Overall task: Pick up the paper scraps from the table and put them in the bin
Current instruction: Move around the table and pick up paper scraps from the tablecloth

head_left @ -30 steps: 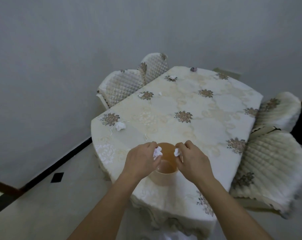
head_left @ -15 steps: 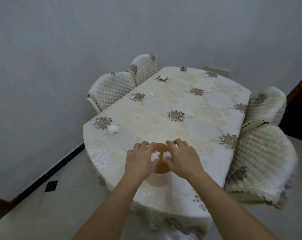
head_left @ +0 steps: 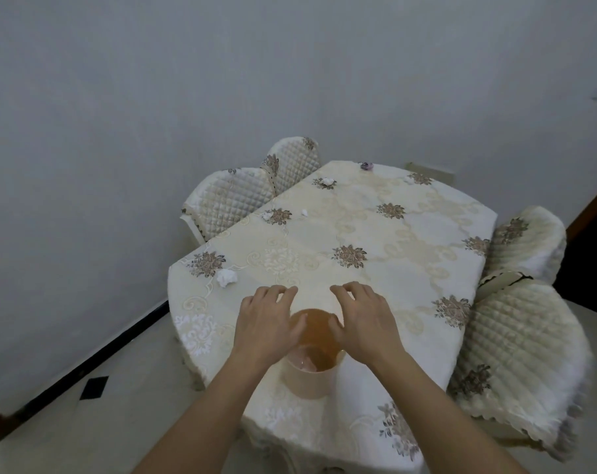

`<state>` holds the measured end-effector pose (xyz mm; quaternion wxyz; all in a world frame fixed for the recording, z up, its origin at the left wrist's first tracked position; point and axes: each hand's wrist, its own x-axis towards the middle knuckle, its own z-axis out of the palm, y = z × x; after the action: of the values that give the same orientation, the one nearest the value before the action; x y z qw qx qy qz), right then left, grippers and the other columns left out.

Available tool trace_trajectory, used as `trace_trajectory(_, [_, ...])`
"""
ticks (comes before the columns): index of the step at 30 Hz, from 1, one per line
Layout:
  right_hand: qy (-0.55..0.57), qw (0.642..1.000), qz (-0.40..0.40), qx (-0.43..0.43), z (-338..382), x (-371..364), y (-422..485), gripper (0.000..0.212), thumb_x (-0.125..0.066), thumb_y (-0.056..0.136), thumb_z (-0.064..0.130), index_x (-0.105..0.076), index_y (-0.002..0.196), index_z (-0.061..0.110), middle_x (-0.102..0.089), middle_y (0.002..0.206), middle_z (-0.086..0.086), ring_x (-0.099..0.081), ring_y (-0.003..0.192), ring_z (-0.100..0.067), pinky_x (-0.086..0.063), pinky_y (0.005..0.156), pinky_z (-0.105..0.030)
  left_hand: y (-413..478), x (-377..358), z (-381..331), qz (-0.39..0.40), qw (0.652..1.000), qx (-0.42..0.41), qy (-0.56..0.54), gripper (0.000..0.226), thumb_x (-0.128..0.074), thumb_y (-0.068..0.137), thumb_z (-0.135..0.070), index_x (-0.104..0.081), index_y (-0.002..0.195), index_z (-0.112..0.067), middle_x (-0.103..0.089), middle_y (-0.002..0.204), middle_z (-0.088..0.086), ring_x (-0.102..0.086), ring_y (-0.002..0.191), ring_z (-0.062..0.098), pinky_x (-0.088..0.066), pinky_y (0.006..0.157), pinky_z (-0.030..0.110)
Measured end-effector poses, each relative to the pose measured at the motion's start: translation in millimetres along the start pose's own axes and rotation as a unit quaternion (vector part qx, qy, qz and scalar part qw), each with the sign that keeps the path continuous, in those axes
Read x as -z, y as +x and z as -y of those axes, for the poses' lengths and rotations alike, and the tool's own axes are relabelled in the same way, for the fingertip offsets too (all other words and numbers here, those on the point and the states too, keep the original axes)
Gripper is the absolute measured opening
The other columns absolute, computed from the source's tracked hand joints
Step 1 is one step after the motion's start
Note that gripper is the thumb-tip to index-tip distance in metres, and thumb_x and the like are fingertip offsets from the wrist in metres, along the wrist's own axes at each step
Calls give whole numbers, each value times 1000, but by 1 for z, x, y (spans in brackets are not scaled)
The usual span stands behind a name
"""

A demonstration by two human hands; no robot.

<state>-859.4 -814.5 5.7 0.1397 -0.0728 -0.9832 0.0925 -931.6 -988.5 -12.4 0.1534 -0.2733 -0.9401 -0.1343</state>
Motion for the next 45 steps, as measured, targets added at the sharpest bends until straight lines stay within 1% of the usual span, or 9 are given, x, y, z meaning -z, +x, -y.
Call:
trace_trajectory(6, [-10, 998, -46, 47, 18, 38, 38, 45, -58, 84, 35, -56, 127, 20, -60, 124, -4, -54, 116, -26, -44, 96, -42, 22, 46, 16, -58, 998, 11, 35, 52, -54, 82, -52, -63, 123, -21, -67, 116, 2, -61, 107, 23, -49, 87, 43])
trace_trajectory(10, [8, 993, -76, 94, 42, 51, 58, 45, -60, 82, 33, -59, 125, 17, -62, 120, -6, -57, 112, -27, -47, 91, -43, 20, 77, 39, -77, 994, 46, 55, 51, -54, 84, -53, -62, 124, -22, -66, 118, 0, -59, 109, 22, -48, 89, 43])
trace_trajectory(13, [20, 988, -81, 130, 65, 48, 64, 46, -60, 82, 33, -59, 126, 17, -62, 120, -5, -56, 112, -26, -47, 90, -42, 4, 96, 58, -91, 990, 85, 69, 49, -57, 82, -51, -64, 119, -21, -67, 114, 0, -61, 104, 24, -50, 83, 42])
trace_trajectory(16, [41, 981, -68, 178, 94, 38, 66, 47, -59, 83, 33, -58, 127, 18, -61, 121, -6, -55, 113, -26, -45, 91, -42, -25, 113, 78, -100, 981, 134, 94, 44, -62, 80, -49, -64, 114, -22, -68, 109, 0, -62, 98, 25, -47, 79, 40])
trace_trajectory(22, [97, 956, -34, 274, 168, 8, 58, 45, -58, 82, 33, -58, 124, 17, -61, 120, -6, -54, 111, -27, -44, 90, -41, -102, 143, 119, -79, 955, 248, 142, 50, -50, 84, -53, -62, 120, -21, -65, 116, 1, -58, 106, 26, -46, 87, 40])
trace_trajectory(25, [109, 942, -6, 317, 207, -6, 52, 46, -56, 84, 34, -56, 127, 18, -59, 124, -5, -51, 116, -27, -41, 95, -41, -142, 153, 140, -77, 938, 294, 169, 51, -51, 87, -53, -58, 126, -23, -63, 123, 1, -55, 113, 24, -46, 92, 40])
trace_trajectory(31, [132, 918, 28, 374, 276, -35, 45, 45, -58, 84, 32, -58, 126, 17, -60, 120, -8, -53, 112, -29, -42, 91, -42, -198, 166, 184, -83, 908, 362, 193, 49, -53, 87, -53, -56, 126, -23, -64, 121, 0, -57, 112, 21, -48, 89, 41])
trace_trajectory(37, [114, 913, 46, 389, 334, -73, 66, 46, -55, 85, 32, -56, 128, 16, -59, 123, -8, -52, 112, -28, -42, 90, -41, -203, 160, 252, -65, 899, 397, 171, 52, -52, 89, -53, -54, 131, -23, -60, 128, -1, -52, 118, 21, -46, 94, 42])
trace_trajectory(45, [106, 929, 58, 349, 429, -136, 143, 45, -60, 84, 30, -58, 126, 14, -61, 118, -10, -55, 109, -30, -46, 86, -43, -156, 152, 409, -69, 924, 349, 137, 51, -56, 88, -48, -56, 129, -19, -63, 125, 4, -55, 114, 23, -48, 91, 42])
